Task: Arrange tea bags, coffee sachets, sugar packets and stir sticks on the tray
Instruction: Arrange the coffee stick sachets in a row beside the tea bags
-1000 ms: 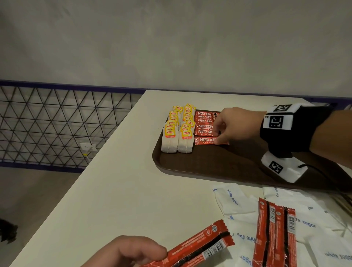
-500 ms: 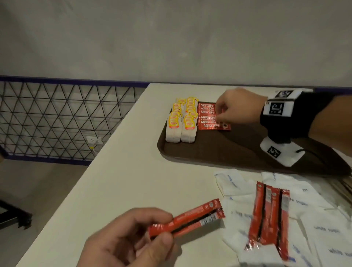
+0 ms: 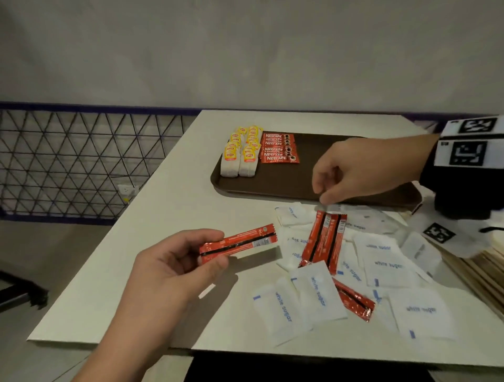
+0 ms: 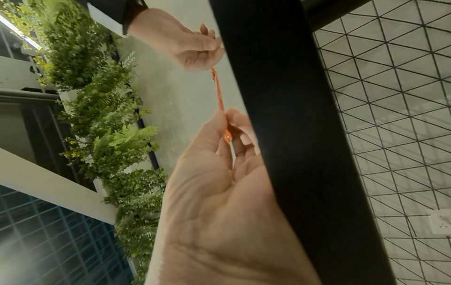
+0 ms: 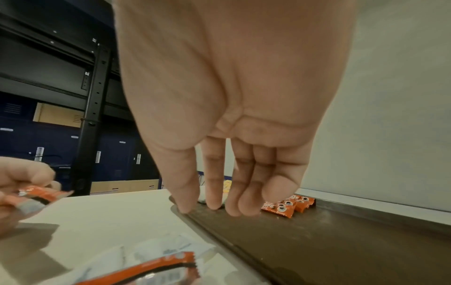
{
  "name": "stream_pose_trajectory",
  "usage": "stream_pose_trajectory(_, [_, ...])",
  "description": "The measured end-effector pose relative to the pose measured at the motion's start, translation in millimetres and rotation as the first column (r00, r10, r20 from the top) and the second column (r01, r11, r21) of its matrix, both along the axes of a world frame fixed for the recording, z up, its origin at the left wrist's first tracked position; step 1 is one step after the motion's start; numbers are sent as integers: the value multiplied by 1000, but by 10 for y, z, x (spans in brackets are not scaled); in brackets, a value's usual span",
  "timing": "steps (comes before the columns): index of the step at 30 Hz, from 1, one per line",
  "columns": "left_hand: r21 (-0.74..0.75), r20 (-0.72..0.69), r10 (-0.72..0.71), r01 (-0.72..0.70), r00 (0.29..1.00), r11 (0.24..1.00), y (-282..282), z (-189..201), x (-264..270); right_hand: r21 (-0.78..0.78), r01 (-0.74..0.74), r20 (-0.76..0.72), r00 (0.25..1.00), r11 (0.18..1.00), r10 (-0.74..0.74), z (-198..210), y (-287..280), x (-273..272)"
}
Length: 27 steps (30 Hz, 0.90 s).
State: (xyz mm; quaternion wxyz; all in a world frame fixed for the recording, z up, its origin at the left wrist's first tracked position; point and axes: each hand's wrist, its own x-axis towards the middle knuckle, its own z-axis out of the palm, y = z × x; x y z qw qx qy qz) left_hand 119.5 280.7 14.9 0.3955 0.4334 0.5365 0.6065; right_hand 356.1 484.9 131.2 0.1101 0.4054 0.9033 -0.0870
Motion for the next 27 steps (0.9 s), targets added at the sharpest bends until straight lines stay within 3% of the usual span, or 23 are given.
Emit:
stream_pose_trajectory(3, [-7, -29, -5, 5, 1000, 1000, -20, 17, -1, -80, 40, 88, 996, 996, -33, 20, -77, -35])
stream_pose_trajectory(9, [10, -35, 9, -8, 999, 1000, -32, 65, -3, -177, 88, 90, 993, 980, -73, -154, -109, -42])
stream_pose_trajectory(19, [11, -39, 0, 0, 999, 1000, -20, 24, -8, -258, 137, -175, 967, 956, -186, -251, -171, 119])
stream_pose_trajectory(24, [22, -46, 3, -2, 999, 1000, -22, 41, 25, -411, 192, -310, 890, 891, -335, -120, -320, 293])
stream_pose_trajectory(27, [25, -53, 12, -10, 999, 1000, -21, 55, 52, -494, 175, -492, 751, 852, -440, -28, -576, 399])
